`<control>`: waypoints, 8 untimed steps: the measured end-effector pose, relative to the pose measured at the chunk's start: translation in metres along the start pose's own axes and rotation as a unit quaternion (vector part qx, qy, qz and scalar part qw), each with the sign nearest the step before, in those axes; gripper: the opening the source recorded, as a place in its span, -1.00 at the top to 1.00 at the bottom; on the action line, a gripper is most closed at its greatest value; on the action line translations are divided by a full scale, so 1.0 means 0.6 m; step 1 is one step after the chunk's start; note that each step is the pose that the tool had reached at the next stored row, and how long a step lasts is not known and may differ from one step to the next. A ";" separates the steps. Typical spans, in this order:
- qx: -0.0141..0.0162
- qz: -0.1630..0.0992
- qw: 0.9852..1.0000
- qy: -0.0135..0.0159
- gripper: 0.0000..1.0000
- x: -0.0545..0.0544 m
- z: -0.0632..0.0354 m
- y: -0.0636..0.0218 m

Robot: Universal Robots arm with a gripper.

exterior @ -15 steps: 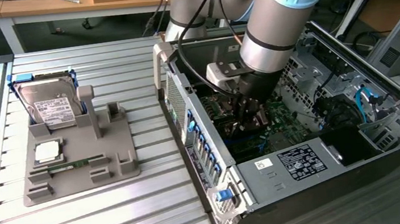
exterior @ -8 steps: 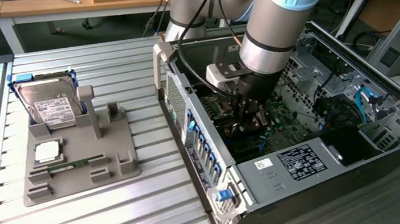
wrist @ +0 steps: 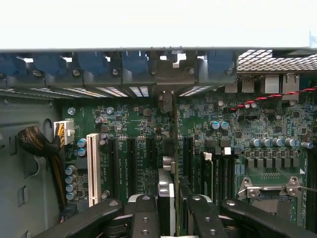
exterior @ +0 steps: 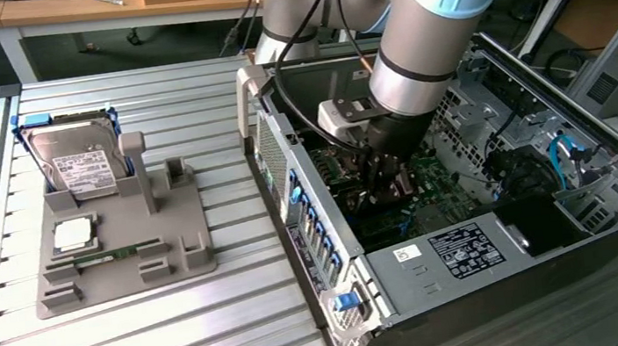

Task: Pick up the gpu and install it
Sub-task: 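Insert the gpu into the slot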

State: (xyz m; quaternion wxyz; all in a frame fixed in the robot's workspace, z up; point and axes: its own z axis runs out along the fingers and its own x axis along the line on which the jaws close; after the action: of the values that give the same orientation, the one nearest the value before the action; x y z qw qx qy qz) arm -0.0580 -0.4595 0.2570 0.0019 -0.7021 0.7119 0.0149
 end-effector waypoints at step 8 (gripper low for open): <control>0.000 0.000 1.000 0.000 0.46 0.000 0.005 0.000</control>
State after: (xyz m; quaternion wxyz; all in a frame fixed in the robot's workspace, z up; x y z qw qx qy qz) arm -0.0578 -0.4595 0.2543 0.0017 -0.7021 0.7119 0.0149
